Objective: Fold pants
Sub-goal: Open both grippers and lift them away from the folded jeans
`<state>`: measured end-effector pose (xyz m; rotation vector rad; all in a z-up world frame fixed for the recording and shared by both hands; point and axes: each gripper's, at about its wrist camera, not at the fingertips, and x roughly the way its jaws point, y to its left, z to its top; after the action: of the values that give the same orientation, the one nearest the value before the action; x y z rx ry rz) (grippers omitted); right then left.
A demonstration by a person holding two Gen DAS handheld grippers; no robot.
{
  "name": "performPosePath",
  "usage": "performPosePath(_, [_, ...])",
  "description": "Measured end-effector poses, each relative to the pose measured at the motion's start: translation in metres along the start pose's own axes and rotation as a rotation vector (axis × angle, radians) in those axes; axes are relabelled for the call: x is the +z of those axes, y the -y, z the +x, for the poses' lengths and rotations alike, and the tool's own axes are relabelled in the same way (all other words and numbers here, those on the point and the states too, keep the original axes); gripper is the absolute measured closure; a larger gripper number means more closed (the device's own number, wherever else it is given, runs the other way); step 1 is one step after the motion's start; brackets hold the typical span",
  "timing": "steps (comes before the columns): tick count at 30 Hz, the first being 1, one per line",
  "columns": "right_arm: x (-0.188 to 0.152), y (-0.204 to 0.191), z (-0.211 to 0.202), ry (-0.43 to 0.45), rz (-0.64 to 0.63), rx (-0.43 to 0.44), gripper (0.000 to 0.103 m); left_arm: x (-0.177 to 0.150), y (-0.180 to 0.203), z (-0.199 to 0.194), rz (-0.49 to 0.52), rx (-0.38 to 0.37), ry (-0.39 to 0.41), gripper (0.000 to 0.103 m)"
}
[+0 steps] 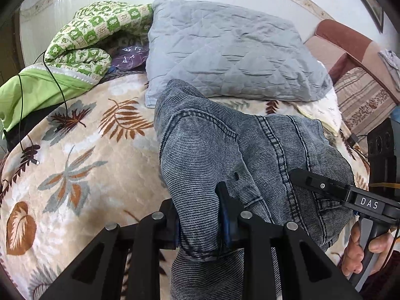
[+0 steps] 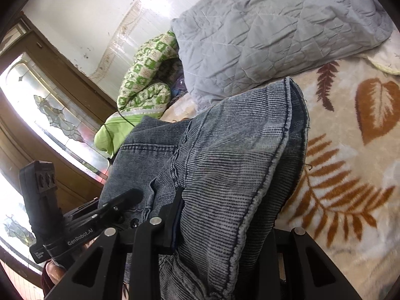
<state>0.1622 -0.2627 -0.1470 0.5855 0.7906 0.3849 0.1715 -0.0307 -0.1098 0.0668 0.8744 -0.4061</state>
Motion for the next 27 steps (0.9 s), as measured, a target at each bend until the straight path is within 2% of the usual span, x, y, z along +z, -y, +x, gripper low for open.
performPosePath(6, [-0.016,0.003,-0.015,-0.013,0.006,-0.015,0.071,-0.019,0.013,0.000,0.016,0.013,-0.029,0.077])
performPosePath(12, [-0.033,0.020,0.012,-0.120,0.025,-0.076,0.071,-0.039,0.003,0.036,-0.014,0.044,-0.127,0.075])
performPosePath(14, [-0.036,0.026,0.020,-0.132,0.024,-0.095,0.071,-0.042,-0.002,0.039,-0.030,0.033,-0.115,0.070])
performPosePath(16, [-0.038,0.034,0.024,-0.137,0.040,-0.102,0.061,-0.042,-0.002,0.041,-0.022,0.045,-0.115,0.063])
performPosePath(17, [-0.039,0.036,0.025,-0.137,0.048,-0.116,0.053,-0.042,0.000,0.041,-0.010,0.061,-0.122,0.055])
performPosePath(18, [-0.040,0.038,0.025,-0.136,0.046,-0.150,0.039,-0.042,-0.001,0.040,-0.003,0.084,-0.122,0.049])
performPosePath(20, [-0.040,0.034,0.021,-0.129,0.015,-0.170,0.039,-0.042,0.001,0.033,0.005,0.138,-0.100,0.029])
performPosePath(24, [-0.039,0.028,0.007,-0.133,0.010,-0.230,0.037,-0.042,-0.003,-0.001,-0.013,0.220,-0.033,0.025])
performPosePath(27, [-0.042,0.018,-0.013,-0.128,-0.040,-0.311,0.036,-0.043,-0.002,-0.036,-0.020,0.292,0.024,0.022])
